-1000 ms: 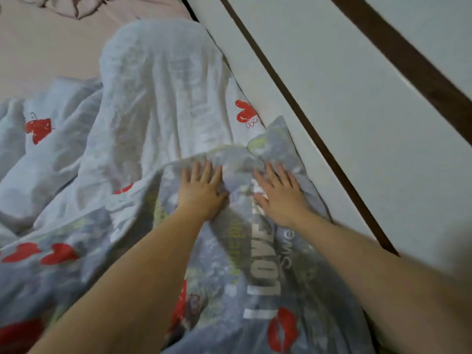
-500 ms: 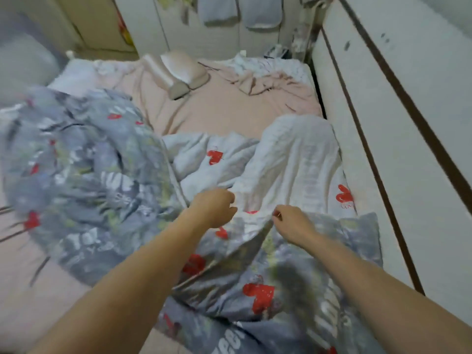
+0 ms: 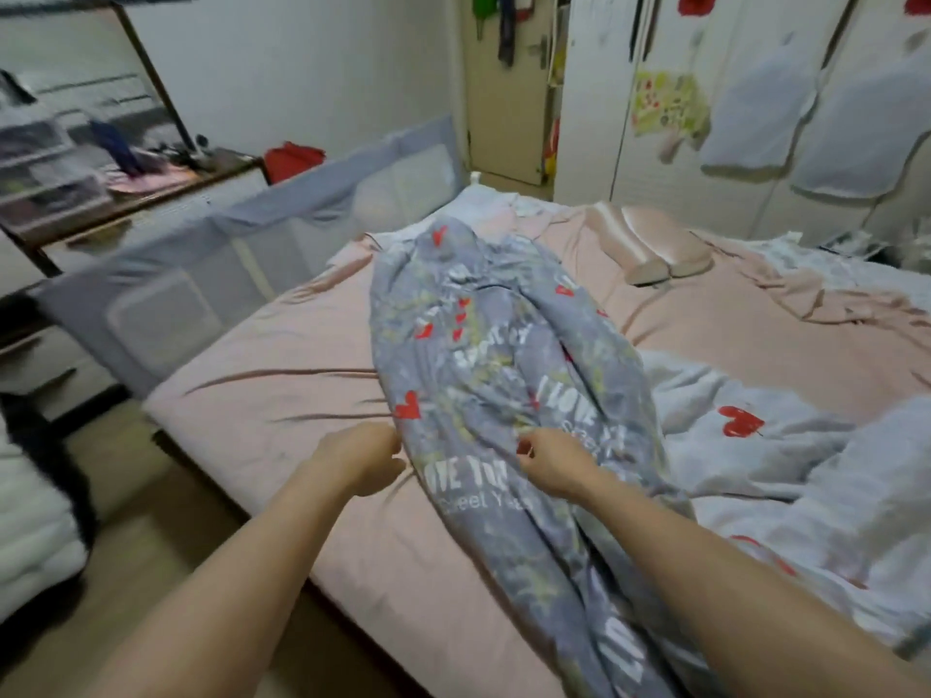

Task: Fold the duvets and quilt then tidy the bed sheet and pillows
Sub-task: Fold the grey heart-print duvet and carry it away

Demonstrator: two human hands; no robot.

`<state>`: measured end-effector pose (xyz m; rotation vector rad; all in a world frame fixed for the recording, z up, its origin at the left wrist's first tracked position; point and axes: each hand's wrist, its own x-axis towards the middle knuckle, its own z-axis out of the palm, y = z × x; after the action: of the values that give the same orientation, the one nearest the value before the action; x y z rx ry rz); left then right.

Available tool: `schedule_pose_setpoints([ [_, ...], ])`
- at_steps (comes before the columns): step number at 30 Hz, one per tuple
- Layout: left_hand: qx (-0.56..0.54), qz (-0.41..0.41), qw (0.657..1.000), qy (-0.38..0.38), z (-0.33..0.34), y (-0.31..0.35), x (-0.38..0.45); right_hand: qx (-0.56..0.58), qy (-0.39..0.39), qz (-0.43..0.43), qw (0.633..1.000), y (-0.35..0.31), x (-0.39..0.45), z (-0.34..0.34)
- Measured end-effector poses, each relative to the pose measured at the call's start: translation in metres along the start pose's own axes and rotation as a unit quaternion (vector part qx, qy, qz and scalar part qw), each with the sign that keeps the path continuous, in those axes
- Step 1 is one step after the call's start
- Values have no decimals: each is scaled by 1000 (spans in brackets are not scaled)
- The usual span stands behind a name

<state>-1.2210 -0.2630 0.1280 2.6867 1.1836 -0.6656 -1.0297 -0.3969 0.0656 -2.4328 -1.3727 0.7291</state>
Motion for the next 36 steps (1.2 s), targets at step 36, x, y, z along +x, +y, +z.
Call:
schedule_pose_setpoints([
  [36,60,318,946,-13,-89,-136,551,56,67,334,939,-52,470,3],
])
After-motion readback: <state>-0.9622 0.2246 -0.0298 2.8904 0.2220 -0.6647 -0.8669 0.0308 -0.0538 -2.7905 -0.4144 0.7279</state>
